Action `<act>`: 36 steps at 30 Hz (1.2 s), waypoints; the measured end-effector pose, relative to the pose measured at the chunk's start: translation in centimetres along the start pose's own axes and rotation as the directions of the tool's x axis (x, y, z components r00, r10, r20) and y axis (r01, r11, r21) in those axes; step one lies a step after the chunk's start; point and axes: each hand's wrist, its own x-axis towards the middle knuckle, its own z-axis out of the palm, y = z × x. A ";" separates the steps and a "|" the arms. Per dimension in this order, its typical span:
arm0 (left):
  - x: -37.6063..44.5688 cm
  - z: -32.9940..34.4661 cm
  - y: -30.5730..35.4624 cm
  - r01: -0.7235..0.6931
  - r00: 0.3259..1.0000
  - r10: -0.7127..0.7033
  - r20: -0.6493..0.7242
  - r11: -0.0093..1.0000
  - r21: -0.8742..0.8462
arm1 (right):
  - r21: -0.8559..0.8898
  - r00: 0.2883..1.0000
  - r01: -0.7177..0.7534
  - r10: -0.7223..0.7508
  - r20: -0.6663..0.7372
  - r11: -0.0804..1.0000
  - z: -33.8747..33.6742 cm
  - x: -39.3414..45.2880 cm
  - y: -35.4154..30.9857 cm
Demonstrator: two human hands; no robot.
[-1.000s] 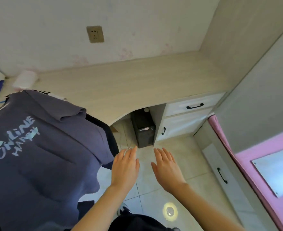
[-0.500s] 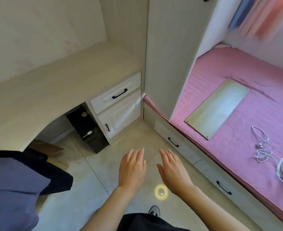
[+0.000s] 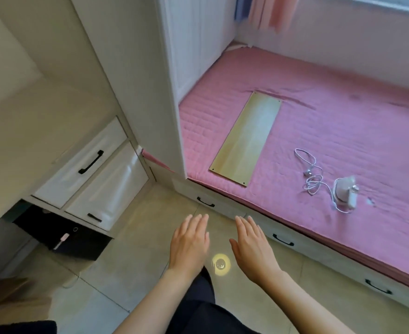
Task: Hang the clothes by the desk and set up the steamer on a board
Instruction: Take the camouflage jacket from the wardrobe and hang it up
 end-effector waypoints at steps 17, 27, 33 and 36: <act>24.8 -2.7 0.3 -0.117 0.993 0.117 0.016 0.993 0.025 | -0.059 0.995 -0.059 0.054 -0.087 0.996 -9.1 22.1 4.5; 33.7 -4.7 -0.2 0.000 1.000 0.000 0.000 0.996 0.084 | -0.072 0.995 0.001 -0.008 -0.101 0.997 -12.8 30.8 5.4; 38.4 -5.4 -0.7 0.099 0.995 -0.096 -0.035 0.991 0.092 | -0.087 0.988 0.124 -0.132 -0.081 0.988 -15.7 36.3 5.8; 41.0 -5.8 -0.5 0.169 0.984 -0.162 -0.073 0.981 0.096 | -0.105 0.973 0.214 -0.222 -0.070 0.971 -17.5 39.6 6.4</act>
